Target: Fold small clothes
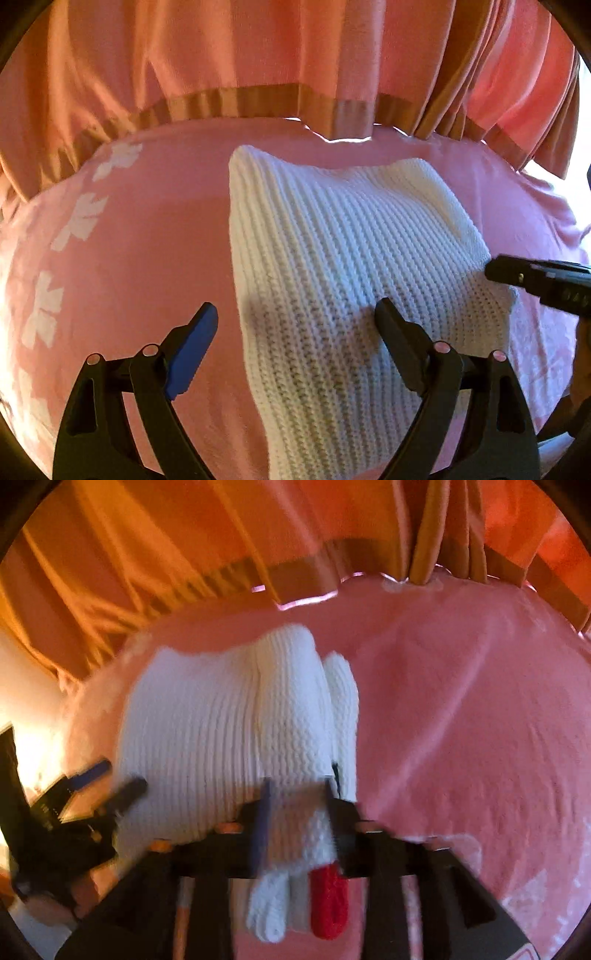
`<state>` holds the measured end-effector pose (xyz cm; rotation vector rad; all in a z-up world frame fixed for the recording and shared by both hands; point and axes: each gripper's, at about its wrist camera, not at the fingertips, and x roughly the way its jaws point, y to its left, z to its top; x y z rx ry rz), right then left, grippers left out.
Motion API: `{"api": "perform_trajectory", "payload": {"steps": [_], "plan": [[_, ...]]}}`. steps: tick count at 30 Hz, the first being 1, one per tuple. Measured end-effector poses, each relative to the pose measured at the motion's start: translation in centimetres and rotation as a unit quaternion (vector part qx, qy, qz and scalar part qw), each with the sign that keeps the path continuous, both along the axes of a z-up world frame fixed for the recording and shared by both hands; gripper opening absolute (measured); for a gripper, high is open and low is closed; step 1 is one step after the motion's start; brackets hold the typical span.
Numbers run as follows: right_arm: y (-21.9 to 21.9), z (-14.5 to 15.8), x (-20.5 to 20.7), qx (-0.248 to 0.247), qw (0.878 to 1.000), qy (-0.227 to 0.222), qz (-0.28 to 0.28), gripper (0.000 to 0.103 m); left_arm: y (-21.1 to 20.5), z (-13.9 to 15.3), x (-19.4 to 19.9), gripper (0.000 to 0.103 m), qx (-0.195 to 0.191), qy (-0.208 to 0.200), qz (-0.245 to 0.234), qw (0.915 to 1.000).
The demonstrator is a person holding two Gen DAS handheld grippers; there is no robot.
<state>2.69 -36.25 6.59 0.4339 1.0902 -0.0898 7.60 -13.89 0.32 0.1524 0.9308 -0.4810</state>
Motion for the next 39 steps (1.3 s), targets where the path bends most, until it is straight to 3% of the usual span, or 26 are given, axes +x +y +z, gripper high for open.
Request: {"api": "perform_trajectory", "payload": {"steps": [3, 5, 7, 12, 15, 16, 17, 20, 21, 23, 26, 28, 30, 33, 34, 35, 36, 39], "plan": [[-0.7, -1.5, 1.2, 0.02, 1.0, 0.016, -0.001, 0.043, -0.2, 0.1, -0.2, 0.085, 0.002, -0.007, -0.004, 1.0], [0.0, -2.7, 2.0, 0.035, 0.999, 0.026, 0.001, 0.022, -0.2, -0.1, -0.2, 0.085, 0.004, -0.006, -0.004, 1.0], [0.4, -2.1, 1.9, 0.018, 1.0, 0.018, 0.008, 0.014, -0.1, -0.1, -0.2, 0.085, 0.0, -0.001, -0.003, 1.0], [1.3, 3.3, -1.5, -0.038, 0.998, -0.038, 0.016, 0.013, 0.0, 0.1, -0.2, 0.085, -0.005, 0.0, -0.004, 1.0], [0.7, -0.1, -1.5, -0.042, 0.999, 0.019, 0.016, 0.014, -0.1, -0.1, -0.3, 0.087, -0.002, 0.002, -0.009, 1.0], [0.7, -2.1, -1.1, -0.034, 0.998, 0.048, 0.022, 0.017, -0.3, -0.4, -0.3, 0.087, 0.001, 0.004, -0.012, 0.9999], [0.5, -3.1, -1.1, -0.027, 0.998, 0.048, 0.02, 0.019, -0.4, -0.6, -0.4, 0.088, 0.003, 0.006, -0.013, 0.9999], [-0.4, -1.8, -1.3, -0.009, 1.0, 0.026, 0.004, 0.023, -0.3, -0.7, -0.6, 0.087, 0.004, 0.003, -0.011, 0.9999], [-0.8, -0.7, -1.7, -0.011, 1.0, 0.004, 0.002, 0.026, -0.1, -0.4, -0.6, 0.087, -0.005, 0.009, -0.011, 0.9999], [-1.6, -0.5, -2.1, -0.032, 0.999, 0.0, -0.009, 0.052, 0.6, -0.1, -0.2, 0.088, -0.031, 0.026, -0.008, 0.9992], [-2.7, -2.8, -1.8, 0.003, 1.0, 0.019, -0.017, 0.054, 1.8, -0.7, 1.1, 0.089, -0.079, 0.076, 0.01, 0.9939], [-3.1, -4.4, -1.2, 0.041, 0.999, 0.029, -0.018, 0.054, 2.7, -2.2, 2.3, 0.09, -0.113, 0.125, 0.031, 0.9852], [-3.1, -5.8, -0.7, 0.069, 0.997, 0.032, -0.023, 0.061, 3.2, -3.6, 3.1, 0.093, -0.148, 0.165, 0.042, 0.9741], [-3.2, -7.6, -0.4, 0.14, 0.989, 0.03, -0.032, 0.065, 3.6, -5.2, 3.8, 0.094, -0.189, 0.201, 0.046, 0.9601], [-3.2, -8.1, -0.3, 0.16, 0.986, 0.031, -0.038, 0.065, 3.7, -5.4, 3.9, 0.094, -0.195, 0.201, 0.046, 0.9589], [-3.3, -8.5, -0.2, 0.175, 0.983, 0.031, -0.043, 0.063, 3.6, -5.3, 3.8, 0.093, -0.197, 0.197, 0.043, 0.9593], [-3.3, -8.8, -0.1, 0.184, 0.981, 0.026, -0.048, 0.05, 3.4, -5.1, 3.8, 0.086, -0.198, 0.191, 0.034, 0.9608], [-2.4, -7.7, 0.1, 0.172, 0.984, 0.016, -0.037, 0.031, 3.1, -4.5, 3.6, 0.064, -0.206, 0.192, 0.018, 0.9593]]}}
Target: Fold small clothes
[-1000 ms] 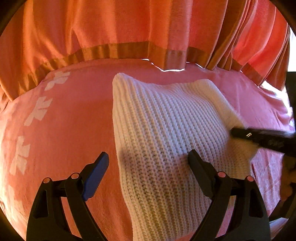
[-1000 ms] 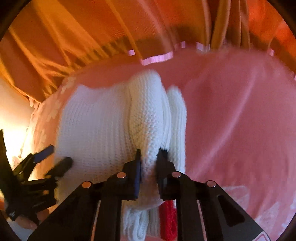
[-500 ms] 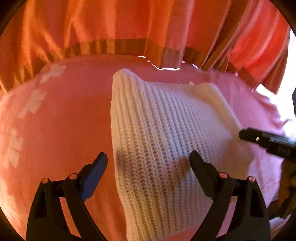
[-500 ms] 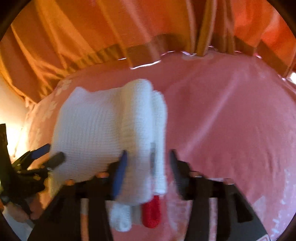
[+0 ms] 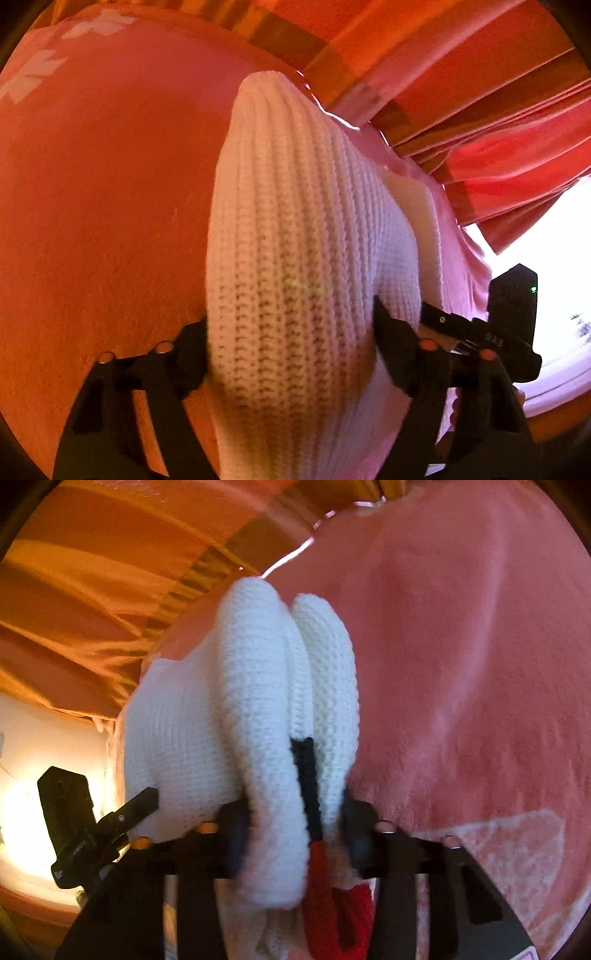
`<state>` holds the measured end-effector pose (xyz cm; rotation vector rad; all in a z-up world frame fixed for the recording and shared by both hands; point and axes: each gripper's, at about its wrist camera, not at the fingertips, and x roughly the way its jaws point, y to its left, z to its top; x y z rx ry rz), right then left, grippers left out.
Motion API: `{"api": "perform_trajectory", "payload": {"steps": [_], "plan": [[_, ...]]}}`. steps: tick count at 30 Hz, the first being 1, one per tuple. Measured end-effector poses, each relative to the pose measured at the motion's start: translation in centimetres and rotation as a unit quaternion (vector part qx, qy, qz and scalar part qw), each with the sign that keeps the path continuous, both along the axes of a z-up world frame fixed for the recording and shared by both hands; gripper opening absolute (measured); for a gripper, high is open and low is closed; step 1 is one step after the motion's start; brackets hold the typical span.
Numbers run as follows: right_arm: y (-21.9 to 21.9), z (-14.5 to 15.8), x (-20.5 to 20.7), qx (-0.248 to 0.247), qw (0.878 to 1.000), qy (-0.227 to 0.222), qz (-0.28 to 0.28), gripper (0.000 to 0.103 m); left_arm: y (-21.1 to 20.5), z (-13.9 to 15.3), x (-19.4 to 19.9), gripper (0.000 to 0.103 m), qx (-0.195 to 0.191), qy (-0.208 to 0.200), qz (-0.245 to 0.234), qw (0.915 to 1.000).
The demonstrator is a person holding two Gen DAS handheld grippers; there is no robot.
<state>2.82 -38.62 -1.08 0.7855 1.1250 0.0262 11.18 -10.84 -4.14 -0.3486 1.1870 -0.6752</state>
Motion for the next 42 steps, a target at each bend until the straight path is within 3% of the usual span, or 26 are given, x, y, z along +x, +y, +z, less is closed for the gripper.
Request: {"api": "perform_trajectory", "payload": {"steps": [3, 5, 11, 15, 22, 29, 32, 35, 37, 39, 40, 41, 42], "plan": [[0.9, 2.4, -0.2, -0.035, 0.999, -0.019, 0.008, 0.028, -0.3, 1.5, -0.3, 0.051, 0.007, -0.022, -0.015, 0.9996], [0.9, 4.3, -0.7, -0.037, 0.998, -0.041, 0.004, 0.028, -0.4, 2.6, -0.5, 0.049, 0.015, -0.036, -0.019, 0.9991], [1.8, 8.9, -2.8, -0.081, 0.994, -0.077, 0.003, 0.028, -1.1, 6.3, -2.4, 0.048, 0.032, -0.076, -0.046, 0.9955], [2.6, 11.4, -3.6, -0.1, 0.989, -0.105, 0.005, 0.028, -1.2, 8.8, -4.4, 0.048, 0.05, -0.129, -0.06, 0.9886], [5.2, 18.0, -4.8, -0.137, 0.972, -0.189, 0.003, 0.028, 1.6, 14.2, -5.4, 0.048, 0.019, -0.194, -0.054, 0.9792], [9.6, 22.4, -3.1, -0.142, 0.954, -0.265, 0.019, 0.028, 5.9, 20.4, -6.1, 0.049, 0.029, -0.297, -0.012, 0.9542], [11.7, 22.1, -0.6, -0.122, 0.952, -0.277, 0.035, 0.029, 8.3, 20.9, -5.1, 0.05, 0.032, -0.303, 0.017, 0.9523], [13.0, 19.4, 2.8, -0.113, 0.958, -0.256, 0.056, 0.031, 10.3, 19.1, -3.3, 0.052, 0.045, -0.296, 0.037, 0.9535], [13.7, 16.3, 5.2, -0.122, 0.964, -0.223, 0.075, 0.039, 11.1, 15.9, -1.2, 0.059, 0.071, -0.288, 0.049, 0.9537], [14.1, 11.8, 7.5, -0.157, 0.971, -0.156, 0.091, 0.041, 12.0, 11.4, 1.1, 0.061, 0.117, -0.261, 0.082, 0.9548], [13.9, 9.6, 8.2, -0.187, 0.973, -0.112, 0.077, 0.04, 12.3, 9.5, 2.1, 0.058, 0.155, -0.231, 0.101, 0.9551], [13.6, 8.6, 8.5, -0.189, 0.975, -0.093, 0.068, 0.031, 12.7, 8.2, 2.7, 0.058, 0.177, -0.207, 0.113, 0.9556], [13.1, 8.1, 8.4, -0.174, 0.979, -0.084, 0.058, 0.02, 13.6, 7.3, 2.6, 0.058, 0.172, -0.19, 0.123, 0.9587]]}}
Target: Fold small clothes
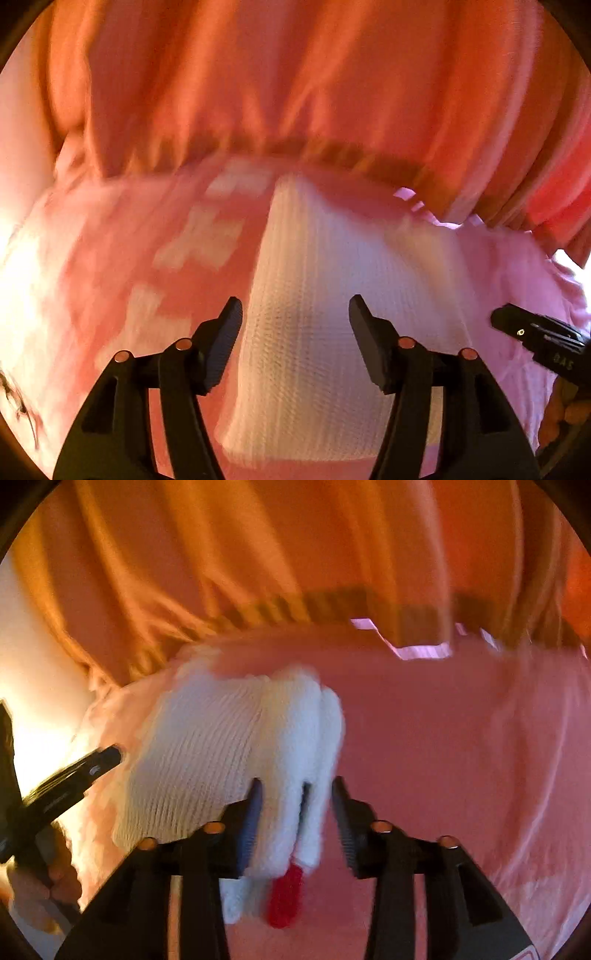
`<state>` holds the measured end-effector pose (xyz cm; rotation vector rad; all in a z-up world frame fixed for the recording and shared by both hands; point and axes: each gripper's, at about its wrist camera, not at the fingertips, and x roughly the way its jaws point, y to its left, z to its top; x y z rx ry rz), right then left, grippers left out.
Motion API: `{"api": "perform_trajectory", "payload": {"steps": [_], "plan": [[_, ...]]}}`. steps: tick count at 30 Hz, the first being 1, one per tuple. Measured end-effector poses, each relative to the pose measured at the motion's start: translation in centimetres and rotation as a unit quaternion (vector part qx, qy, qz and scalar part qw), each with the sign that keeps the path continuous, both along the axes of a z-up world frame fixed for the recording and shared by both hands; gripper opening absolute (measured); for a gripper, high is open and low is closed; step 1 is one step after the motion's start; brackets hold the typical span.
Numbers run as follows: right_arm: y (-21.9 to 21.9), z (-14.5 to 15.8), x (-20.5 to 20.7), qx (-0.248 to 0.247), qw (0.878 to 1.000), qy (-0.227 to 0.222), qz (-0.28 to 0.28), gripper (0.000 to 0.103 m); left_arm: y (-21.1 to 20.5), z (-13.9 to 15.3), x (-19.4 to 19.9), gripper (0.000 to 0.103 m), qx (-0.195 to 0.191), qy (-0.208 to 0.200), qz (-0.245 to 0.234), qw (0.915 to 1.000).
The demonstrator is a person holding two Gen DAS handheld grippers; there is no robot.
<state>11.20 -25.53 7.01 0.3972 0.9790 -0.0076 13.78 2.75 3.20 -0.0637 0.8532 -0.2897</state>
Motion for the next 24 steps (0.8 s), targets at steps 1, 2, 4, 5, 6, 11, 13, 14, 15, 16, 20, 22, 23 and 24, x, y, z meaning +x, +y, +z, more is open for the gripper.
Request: {"api": "perform_trajectory", "payload": {"steps": [1, 2, 4, 5, 6, 11, 13, 14, 15, 16, 20, 22, 23, 24], "plan": [[-0.1, 0.4, -0.2, 0.012, 1.0, -0.002, 0.002, 0.018, 0.4, 0.1, -0.4, 0.058, -0.005, -0.001, 0.004, 1.0], [0.2, 1.2, -0.5, 0.016, 1.0, -0.011, 0.012, 0.018, 0.7, 0.4, -0.9, 0.059, -0.006, -0.006, 0.005, 0.9999], [2.1, 3.4, -1.3, 0.002, 0.997, -0.041, 0.058, 0.018, 0.6, 1.5, -2.0, 0.061, 0.007, -0.03, -0.011, 0.9995], [3.2, 3.8, -1.5, 0.004, 0.996, -0.047, 0.08, 0.018, 0.7, 1.8, -2.6, 0.067, 0.011, -0.046, -0.016, 0.9987], [4.0, 3.8, -1.6, 0.009, 0.994, -0.045, 0.096, 0.021, 0.4, 2.4, -3.7, 0.071, 0.023, -0.063, -0.016, 0.9976], [6.6, 1.3, -1.6, -0.037, 0.993, 0.018, 0.108, 0.038, 0.5, 1.9, -5.4, 0.071, 0.044, -0.05, -0.028, 0.9974], [6.2, 0.0, -1.5, -0.008, 0.994, 0.036, 0.104, 0.038, 0.6, 1.3, -5.2, 0.071, 0.05, -0.033, -0.03, 0.9978], [6.1, -0.5, -1.5, 0.0, 0.994, 0.042, 0.105, 0.038, 0.7, 0.7, -5.0, 0.071, 0.055, -0.025, -0.03, 0.9977], [6.1, -1.1, -1.3, 0.012, 0.993, 0.051, 0.108, 0.038, 0.8, 0.5, -5.2, 0.071, 0.059, -0.023, -0.03, 0.9976], [6.2, -1.6, -1.2, 0.021, 0.992, 0.06, 0.108, 0.038, 0.8, 0.2, -5.3, 0.071, 0.065, -0.02, -0.031, 0.9972], [6.9, -3.7, -0.7, 0.081, 0.984, 0.114, 0.114, 0.04, 0.9, -0.6, -5.2, 0.071, 0.078, -0.008, -0.033, 0.9964], [7.6, -4.3, -0.5, 0.054, 0.985, 0.117, 0.117, 0.023, 1.1, -0.7, -5.2, 0.071, 0.077, -0.005, -0.032, 0.9965], [7.8, -4.3, -0.3, 0.045, 0.985, 0.116, 0.122, 0.014, 1.2, -0.7, -5.2, 0.071, 0.077, -0.005, -0.031, 0.9965], [7.9, -3.8, -0.3, 0.038, 0.984, 0.114, 0.128, 0.012, 1.2, -0.7, -5.3, 0.071, 0.077, -0.005, -0.031, 0.9965]]}}
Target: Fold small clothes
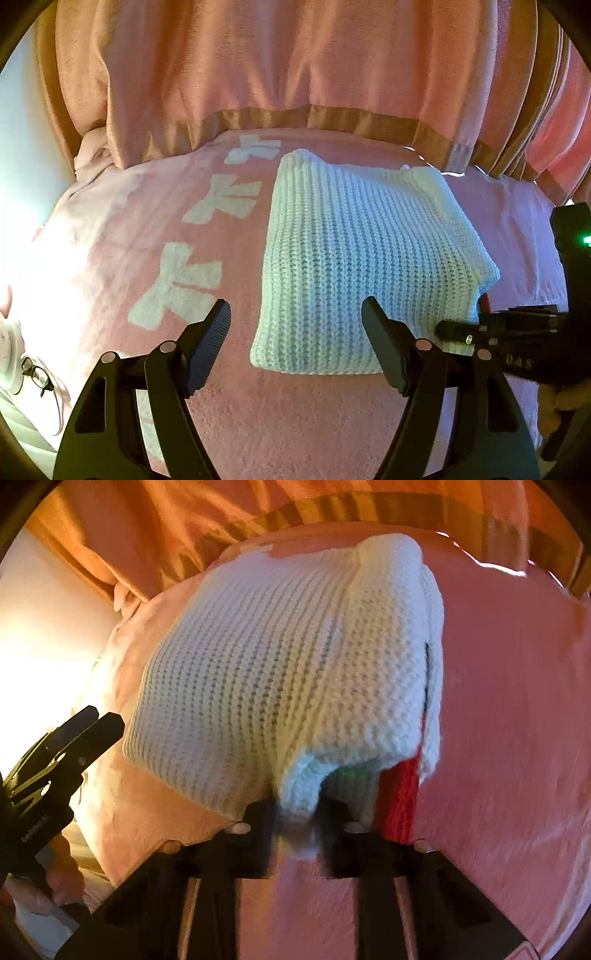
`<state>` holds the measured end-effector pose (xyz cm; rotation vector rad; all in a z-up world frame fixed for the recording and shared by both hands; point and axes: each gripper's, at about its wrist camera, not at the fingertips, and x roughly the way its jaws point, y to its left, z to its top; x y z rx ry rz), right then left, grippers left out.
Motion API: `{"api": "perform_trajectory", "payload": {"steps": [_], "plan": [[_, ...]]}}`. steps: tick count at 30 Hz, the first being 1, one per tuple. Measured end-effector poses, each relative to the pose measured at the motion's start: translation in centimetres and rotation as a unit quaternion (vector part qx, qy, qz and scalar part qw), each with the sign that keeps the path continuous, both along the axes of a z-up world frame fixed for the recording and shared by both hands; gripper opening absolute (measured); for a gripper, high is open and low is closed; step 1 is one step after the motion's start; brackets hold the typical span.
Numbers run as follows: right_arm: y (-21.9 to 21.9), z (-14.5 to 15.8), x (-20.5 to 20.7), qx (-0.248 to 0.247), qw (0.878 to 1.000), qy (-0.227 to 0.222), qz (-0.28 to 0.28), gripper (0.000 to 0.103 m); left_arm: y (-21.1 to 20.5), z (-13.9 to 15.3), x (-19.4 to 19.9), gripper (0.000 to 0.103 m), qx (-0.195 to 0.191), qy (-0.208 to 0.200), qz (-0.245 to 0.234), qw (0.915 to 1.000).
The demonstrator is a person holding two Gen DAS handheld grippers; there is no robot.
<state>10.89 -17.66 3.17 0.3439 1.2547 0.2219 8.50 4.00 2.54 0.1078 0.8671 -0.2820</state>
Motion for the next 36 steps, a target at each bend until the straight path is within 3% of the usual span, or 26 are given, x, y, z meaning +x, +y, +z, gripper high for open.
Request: {"api": "perform_trajectory", "payload": {"steps": [3, 5, 9, 11, 15, 16, 18, 20, 25, 30, 36], "plan": [[-0.1, 4.0, -0.2, -0.056, 0.997, -0.056, 0.02, 0.011, 0.2, 0.0, -0.2, 0.071, -0.003, 0.002, -0.005, 1.0], [-0.5, 5.4, -0.6, -0.077, 0.994, -0.07, 0.033, 0.011, 0.2, -0.3, -0.4, 0.071, 0.004, 0.001, -0.007, 1.0], [0.0, -0.5, 0.0, -0.091, 0.995, 0.023, 0.04, 0.016, -0.6, -1.3, -0.5, 0.071, 0.022, 0.011, -0.013, 0.9996], [0.7, 0.0, 0.0, -0.107, 0.993, 0.008, 0.038, 0.018, -1.0, -1.6, -0.5, 0.071, 0.027, 0.015, -0.018, 0.9994], [0.2, 4.0, -1.6, -0.103, 0.993, -0.052, 0.015, 0.021, -1.8, -1.5, -1.3, 0.071, 0.037, 0.004, -0.022, 0.9991], [0.0, 4.5, -2.1, -0.102, 0.993, -0.064, 0.01, 0.023, -1.9, -1.4, -1.4, 0.072, 0.038, 0.002, -0.022, 0.999], [-0.7, 5.9, -3.7, -0.113, 0.989, -0.094, -0.021, 0.039, -2.1, -1.2, -1.8, 0.078, 0.041, -0.004, -0.019, 0.999], [-1.3, 6.6, -5.1, -0.127, 0.983, -0.119, -0.052, 0.048, -2.3, -1.0, -2.1, 0.079, 0.042, -0.012, -0.015, 0.999], [-1.6, 7.0, -6.5, -0.165, 0.969, -0.153, -0.099, 0.067, -3.2, -0.1, -3.3, 0.085, 0.035, -0.039, -0.001, 0.9986], [-1.3, 6.4, -8.2, -0.192, 0.96, -0.162, -0.126, 0.072, -3.6, 0.3, -5.1, 0.089, 0.018, -0.074, 0.025, 0.9968], [-1.3, 5.7, -10.4, -0.185, 0.958, -0.159, -0.15, 0.074, -3.0, -0.5, -6.8, 0.091, -0.005, -0.067, 0.047, 0.9966]]}}
